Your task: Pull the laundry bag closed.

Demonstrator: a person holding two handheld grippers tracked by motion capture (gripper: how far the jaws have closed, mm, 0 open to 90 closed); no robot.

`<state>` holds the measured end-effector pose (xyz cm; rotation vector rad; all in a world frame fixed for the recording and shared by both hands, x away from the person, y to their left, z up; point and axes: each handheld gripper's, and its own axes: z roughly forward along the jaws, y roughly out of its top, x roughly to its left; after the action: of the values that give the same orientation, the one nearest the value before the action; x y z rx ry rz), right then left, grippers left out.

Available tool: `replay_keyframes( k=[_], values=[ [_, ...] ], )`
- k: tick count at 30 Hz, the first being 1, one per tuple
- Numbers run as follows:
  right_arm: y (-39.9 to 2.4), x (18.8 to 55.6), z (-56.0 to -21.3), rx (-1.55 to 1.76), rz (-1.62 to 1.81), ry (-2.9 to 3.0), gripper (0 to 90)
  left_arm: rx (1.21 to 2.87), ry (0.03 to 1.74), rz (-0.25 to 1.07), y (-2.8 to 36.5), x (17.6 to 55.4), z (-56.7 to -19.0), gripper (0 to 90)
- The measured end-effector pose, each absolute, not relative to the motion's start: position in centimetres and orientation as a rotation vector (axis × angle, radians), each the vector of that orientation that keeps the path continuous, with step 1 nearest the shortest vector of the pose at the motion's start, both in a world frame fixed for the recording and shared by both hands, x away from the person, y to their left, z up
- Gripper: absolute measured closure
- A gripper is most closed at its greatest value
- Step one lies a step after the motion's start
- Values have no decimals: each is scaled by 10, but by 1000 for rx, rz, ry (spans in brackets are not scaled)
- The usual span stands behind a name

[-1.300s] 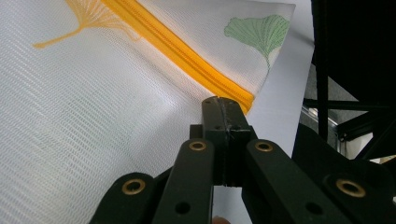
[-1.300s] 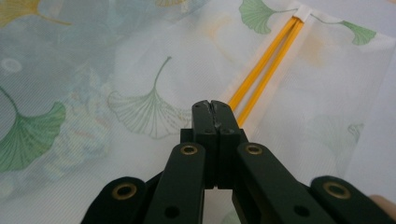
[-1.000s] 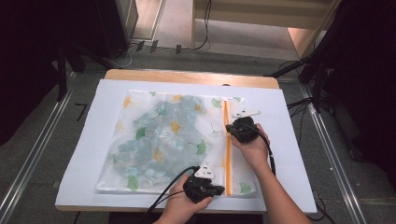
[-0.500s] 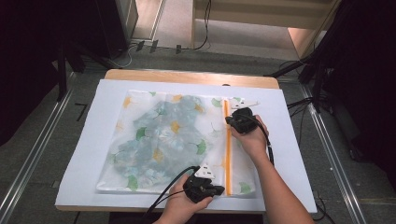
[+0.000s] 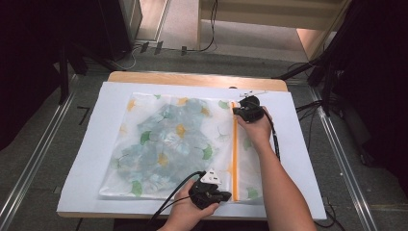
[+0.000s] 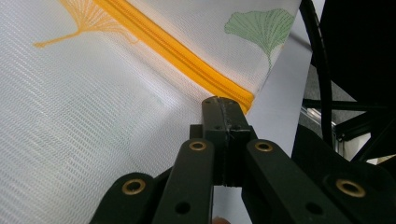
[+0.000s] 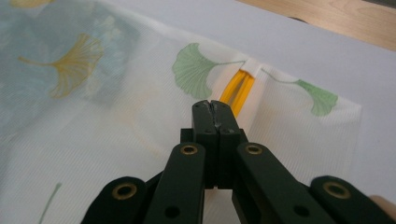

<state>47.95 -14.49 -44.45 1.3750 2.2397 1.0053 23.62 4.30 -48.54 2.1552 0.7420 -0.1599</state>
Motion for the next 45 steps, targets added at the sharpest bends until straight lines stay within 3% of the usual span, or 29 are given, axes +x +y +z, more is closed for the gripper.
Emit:
replay_keyframes(
  k=[14, 27, 34, 41, 42, 45],
  values=[
    [-135, 528, -431, 1457, 984, 2164, 900, 2159, 744, -156, 43, 236, -485, 900],
    [-136, 532, -431, 1491, 1075, 2125, 900, 2141, 759, -182, 44, 237, -486, 900],
    [-151, 510, -444, 1514, 1146, 2135, 808, 2133, 766, -187, 44, 237, -487, 900],
    [-163, 477, -448, 1510, 1228, 2133, 654, 2111, 766, -163, 46, 237, -486, 900],
    [-165, 472, -449, 1506, 1236, 2137, 635, 2103, 773, -152, 47, 236, -486, 827],
    [-170, 455, -449, 1495, 1220, 2157, 574, 2085, 760, -153, 49, 236, -485, 735]
  ],
)
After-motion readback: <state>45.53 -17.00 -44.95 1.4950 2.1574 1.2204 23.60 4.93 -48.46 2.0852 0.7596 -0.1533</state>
